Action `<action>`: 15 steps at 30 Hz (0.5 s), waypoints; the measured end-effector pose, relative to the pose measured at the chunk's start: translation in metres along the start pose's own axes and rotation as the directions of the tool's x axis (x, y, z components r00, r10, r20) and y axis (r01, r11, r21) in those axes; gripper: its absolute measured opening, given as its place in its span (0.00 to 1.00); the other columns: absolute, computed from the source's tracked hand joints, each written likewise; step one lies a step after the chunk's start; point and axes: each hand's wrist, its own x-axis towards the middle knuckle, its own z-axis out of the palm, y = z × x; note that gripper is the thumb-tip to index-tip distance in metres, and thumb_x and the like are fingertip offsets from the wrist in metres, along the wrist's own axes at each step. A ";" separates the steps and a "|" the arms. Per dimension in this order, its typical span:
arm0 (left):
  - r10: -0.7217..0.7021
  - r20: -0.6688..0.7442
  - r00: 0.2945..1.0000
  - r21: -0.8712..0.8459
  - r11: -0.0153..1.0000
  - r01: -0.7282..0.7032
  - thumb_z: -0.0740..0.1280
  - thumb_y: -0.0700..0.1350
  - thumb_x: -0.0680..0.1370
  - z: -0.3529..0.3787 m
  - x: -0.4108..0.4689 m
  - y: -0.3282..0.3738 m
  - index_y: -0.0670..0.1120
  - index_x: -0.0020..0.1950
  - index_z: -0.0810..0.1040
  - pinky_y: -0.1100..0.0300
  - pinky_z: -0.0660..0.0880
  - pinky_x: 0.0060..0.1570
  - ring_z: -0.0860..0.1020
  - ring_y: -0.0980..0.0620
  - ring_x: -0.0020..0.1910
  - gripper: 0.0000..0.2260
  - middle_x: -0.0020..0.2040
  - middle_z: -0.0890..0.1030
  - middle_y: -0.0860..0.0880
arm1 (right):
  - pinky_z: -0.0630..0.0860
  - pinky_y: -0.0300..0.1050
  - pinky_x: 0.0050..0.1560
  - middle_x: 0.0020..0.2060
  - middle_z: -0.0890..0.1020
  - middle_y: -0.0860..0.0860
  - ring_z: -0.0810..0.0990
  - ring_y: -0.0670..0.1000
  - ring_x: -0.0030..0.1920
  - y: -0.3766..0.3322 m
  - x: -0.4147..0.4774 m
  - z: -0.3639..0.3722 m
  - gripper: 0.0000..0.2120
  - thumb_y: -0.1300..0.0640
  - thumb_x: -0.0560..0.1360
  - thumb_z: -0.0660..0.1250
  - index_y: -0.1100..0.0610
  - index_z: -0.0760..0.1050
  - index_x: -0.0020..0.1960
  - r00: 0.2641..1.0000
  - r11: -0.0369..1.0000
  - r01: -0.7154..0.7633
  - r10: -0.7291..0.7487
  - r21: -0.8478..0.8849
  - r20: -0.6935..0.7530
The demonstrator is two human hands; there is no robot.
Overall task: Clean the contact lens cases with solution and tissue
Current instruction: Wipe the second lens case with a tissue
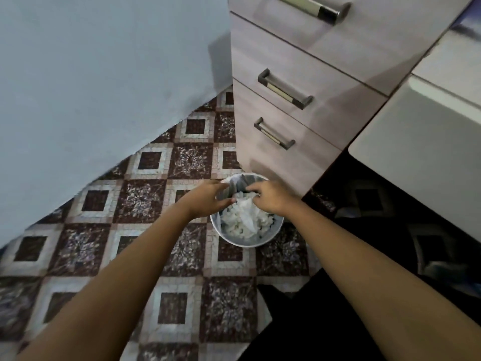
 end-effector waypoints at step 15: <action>0.086 -0.217 0.972 0.104 0.992 -0.064 0.63 0.56 0.76 -0.089 -0.015 0.048 0.45 0.71 0.66 0.54 0.68 0.63 0.72 0.46 0.64 0.27 0.69 0.69 0.43 | 0.65 0.48 0.67 0.66 0.72 0.58 0.68 0.55 0.68 -0.039 -0.026 -0.091 0.20 0.58 0.77 0.58 0.61 0.68 0.68 0.939 0.960 0.189 -0.239 -0.208 -0.246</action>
